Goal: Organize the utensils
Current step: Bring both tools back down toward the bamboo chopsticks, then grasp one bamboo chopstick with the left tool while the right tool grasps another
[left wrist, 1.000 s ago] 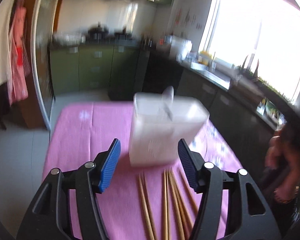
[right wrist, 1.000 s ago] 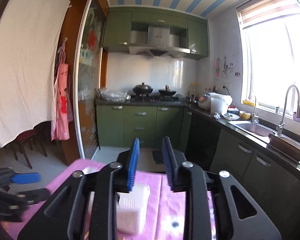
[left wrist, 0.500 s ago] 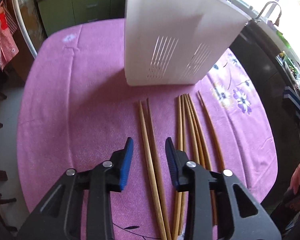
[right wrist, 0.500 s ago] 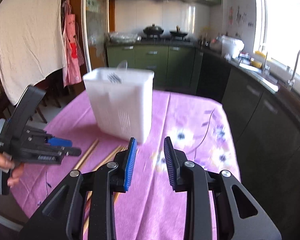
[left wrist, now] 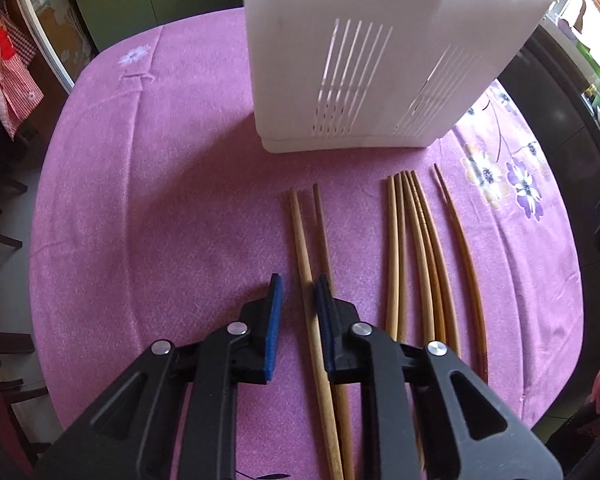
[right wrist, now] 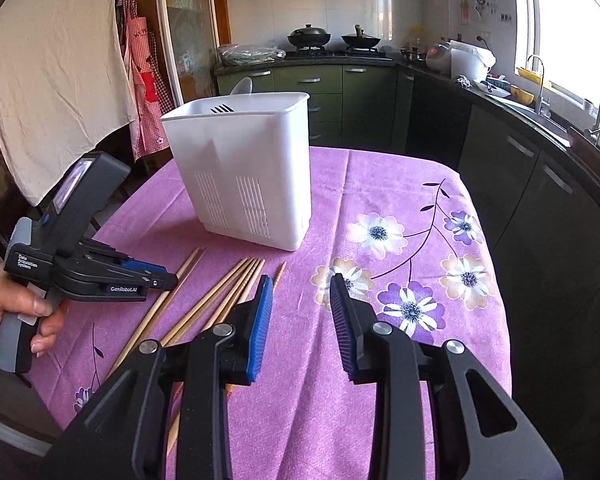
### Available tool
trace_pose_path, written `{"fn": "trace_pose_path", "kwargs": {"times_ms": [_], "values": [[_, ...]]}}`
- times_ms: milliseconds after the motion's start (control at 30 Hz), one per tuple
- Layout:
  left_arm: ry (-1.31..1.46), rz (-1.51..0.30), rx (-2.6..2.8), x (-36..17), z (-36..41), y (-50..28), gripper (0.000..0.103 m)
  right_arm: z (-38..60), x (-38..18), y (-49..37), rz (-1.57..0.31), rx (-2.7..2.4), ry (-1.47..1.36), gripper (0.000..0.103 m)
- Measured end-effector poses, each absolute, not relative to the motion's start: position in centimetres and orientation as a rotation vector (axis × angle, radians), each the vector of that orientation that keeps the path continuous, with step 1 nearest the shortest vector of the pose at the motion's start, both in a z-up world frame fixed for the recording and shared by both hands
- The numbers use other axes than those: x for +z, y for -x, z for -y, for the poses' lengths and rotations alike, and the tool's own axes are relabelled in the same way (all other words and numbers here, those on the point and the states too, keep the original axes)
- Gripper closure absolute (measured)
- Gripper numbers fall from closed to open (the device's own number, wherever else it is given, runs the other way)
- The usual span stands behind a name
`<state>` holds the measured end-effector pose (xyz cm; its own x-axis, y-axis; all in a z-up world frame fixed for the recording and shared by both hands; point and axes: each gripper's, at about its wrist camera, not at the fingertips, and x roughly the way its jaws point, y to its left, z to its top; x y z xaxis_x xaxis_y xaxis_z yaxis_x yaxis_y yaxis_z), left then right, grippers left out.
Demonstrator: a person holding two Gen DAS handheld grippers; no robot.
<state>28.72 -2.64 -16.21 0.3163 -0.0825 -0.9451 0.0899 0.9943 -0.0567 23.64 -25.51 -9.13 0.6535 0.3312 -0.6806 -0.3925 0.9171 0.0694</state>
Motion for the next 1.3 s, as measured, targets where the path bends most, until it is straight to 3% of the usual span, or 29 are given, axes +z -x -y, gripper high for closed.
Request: {"fn": "trace_pose_path", "kwargs": {"times_ms": [233,333,667,1100,1300], "values": [[-0.077,-1.244,-0.102,-16.9,5.2,-29.8,0.089,25.4,-9.3,-23.6,-0.765,0.417,0.078,0.072],[-0.077,-1.256,-0.100,-16.8,4.5,-29.6,0.094,25.5,-9.3,-23.6,-0.766,0.419,0.082,0.072],[-0.029,-1.210,-0.123,-17.0,3.3,-29.2,0.097,25.1,-9.3,-23.7,-0.769,0.417,0.093,0.072],[-0.002,-0.901,-0.144,-6.4,1.1,-23.2,0.097,24.4,-8.8,-23.8,-0.773,0.416,0.111,0.072],[-0.016,-0.795,-0.130,-3.5,0.0,-20.1,0.097,23.6,-9.3,-24.4,-0.818,0.430,0.128,0.067]]}}
